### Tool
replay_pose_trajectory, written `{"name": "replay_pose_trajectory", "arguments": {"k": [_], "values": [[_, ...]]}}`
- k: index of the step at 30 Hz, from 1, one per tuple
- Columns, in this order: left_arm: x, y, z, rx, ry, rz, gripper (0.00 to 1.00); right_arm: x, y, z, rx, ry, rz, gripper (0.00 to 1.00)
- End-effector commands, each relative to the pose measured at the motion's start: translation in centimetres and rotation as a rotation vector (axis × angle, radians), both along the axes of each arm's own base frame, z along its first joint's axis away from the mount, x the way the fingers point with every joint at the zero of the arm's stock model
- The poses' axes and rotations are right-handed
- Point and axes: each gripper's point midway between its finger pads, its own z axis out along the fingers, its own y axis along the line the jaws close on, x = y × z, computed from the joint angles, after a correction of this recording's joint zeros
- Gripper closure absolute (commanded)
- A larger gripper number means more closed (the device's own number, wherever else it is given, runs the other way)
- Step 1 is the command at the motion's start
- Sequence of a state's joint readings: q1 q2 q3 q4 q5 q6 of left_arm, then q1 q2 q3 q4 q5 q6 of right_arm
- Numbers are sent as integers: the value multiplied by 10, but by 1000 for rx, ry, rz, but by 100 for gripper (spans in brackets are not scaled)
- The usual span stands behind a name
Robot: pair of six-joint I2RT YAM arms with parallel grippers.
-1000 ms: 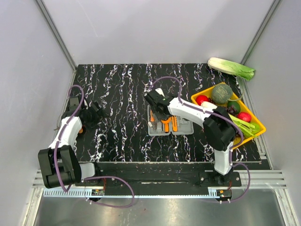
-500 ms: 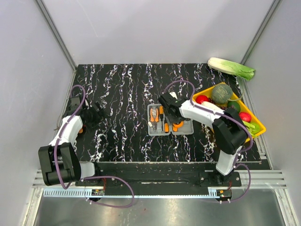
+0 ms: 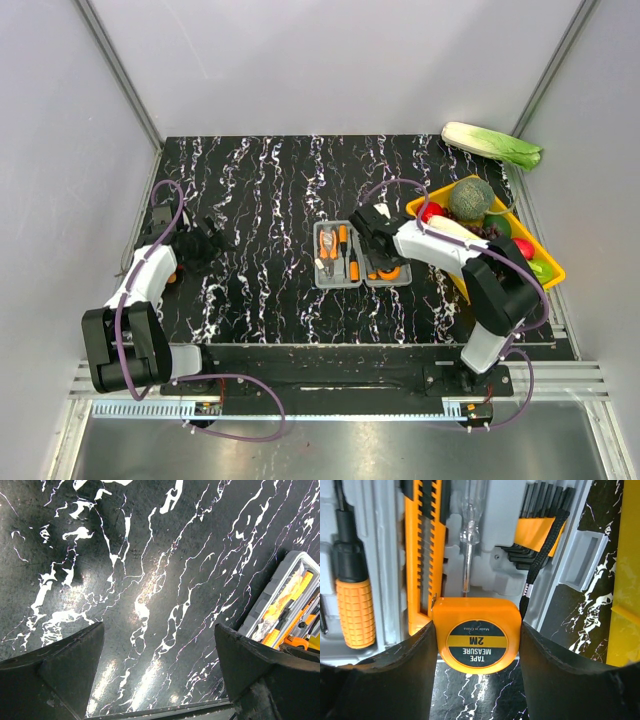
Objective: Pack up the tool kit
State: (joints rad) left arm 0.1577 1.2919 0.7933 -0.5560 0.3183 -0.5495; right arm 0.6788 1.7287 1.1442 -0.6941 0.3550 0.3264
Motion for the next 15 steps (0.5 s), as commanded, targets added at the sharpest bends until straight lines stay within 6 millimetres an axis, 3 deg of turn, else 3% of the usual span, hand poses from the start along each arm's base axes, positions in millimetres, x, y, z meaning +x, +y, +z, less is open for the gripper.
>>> {"name": "replay_pose_trajectory", "arguments": {"k": [1,15], "values": [[7,-3,3,-2,-38,-25,6,7,-7,7,29,-48,-47,63],[7,-4,2,-1,-33,-31,6,2,-28,-5,35,-56,-93,62]]}}
